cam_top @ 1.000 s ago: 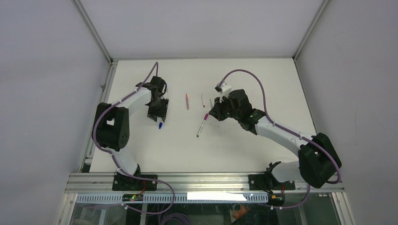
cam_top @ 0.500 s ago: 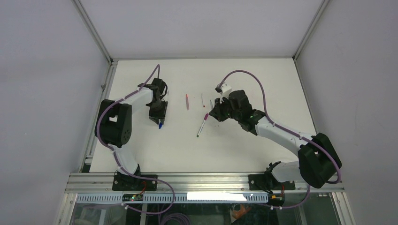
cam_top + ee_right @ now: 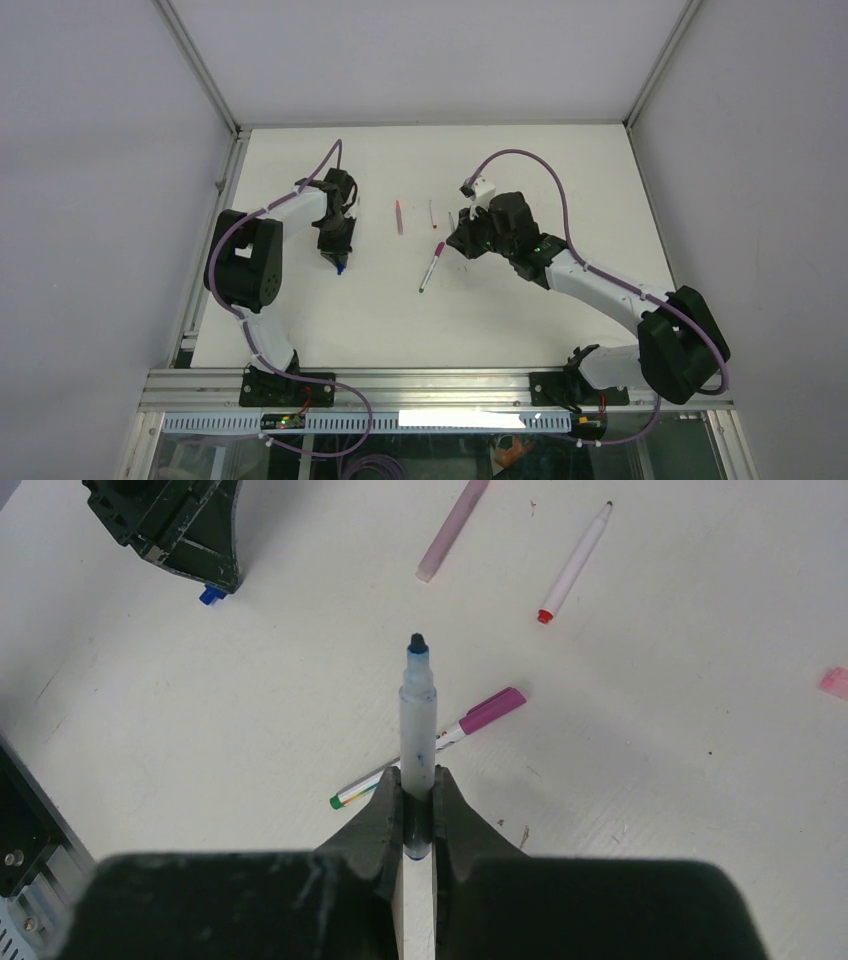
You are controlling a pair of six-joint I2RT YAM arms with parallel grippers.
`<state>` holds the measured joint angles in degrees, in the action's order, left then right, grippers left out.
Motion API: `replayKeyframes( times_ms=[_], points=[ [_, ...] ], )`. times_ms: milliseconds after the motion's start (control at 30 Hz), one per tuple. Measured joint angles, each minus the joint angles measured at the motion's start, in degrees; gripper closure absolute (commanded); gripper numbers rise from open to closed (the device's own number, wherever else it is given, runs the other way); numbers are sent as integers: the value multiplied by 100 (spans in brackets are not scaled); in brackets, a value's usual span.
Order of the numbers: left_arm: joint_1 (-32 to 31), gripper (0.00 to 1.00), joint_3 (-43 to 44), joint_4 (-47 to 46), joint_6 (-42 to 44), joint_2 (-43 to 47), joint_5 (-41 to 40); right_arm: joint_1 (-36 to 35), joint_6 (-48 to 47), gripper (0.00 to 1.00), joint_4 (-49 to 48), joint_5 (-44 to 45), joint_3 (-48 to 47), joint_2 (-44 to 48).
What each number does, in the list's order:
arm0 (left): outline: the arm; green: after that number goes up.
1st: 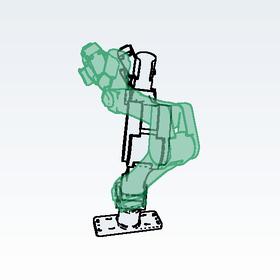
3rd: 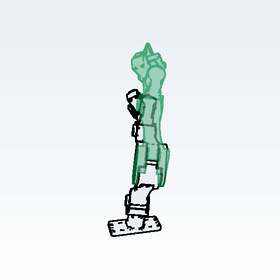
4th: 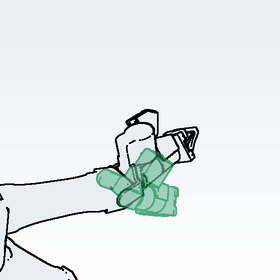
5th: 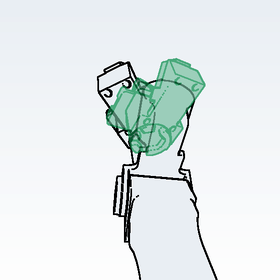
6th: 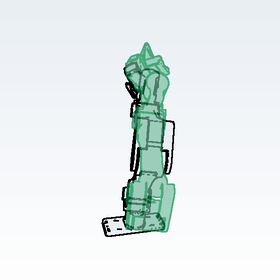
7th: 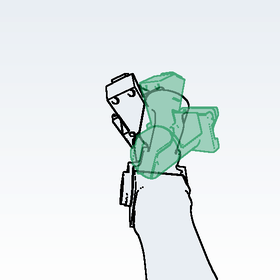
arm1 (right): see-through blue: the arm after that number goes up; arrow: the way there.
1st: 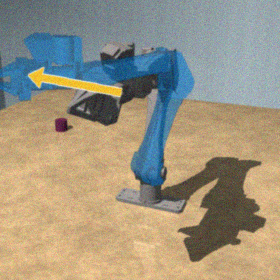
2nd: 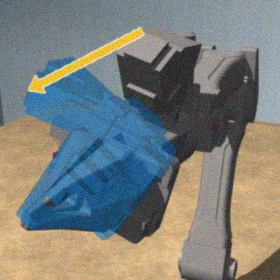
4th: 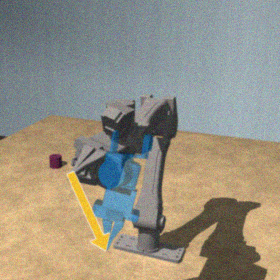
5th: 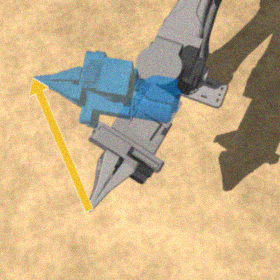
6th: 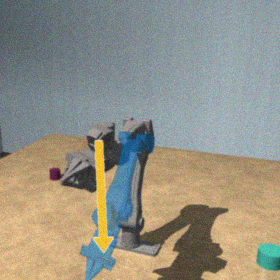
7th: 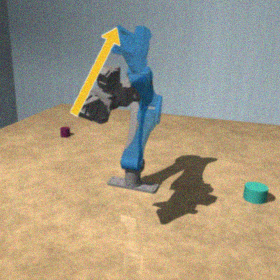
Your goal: Insert the pens into the pen caps
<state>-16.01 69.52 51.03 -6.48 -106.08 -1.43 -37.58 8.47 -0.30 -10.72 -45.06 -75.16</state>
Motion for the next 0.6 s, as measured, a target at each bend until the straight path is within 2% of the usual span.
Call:
replayKeyframes(
  times_ms=[167, 400, 600],
  points=[
    [0, 100, 0, 0, 2, -4, 4, 2, 0, 100, -33, 0, 48, 17],
    [42, 100, 7, -2, 0, 24, 133, 2, 7, 100, -44, -37, 76, 31],
    [68, 100, -11, -271, -57, 479, 752, -13, 28, 100, -74, -153, 76, 31]
  ],
)
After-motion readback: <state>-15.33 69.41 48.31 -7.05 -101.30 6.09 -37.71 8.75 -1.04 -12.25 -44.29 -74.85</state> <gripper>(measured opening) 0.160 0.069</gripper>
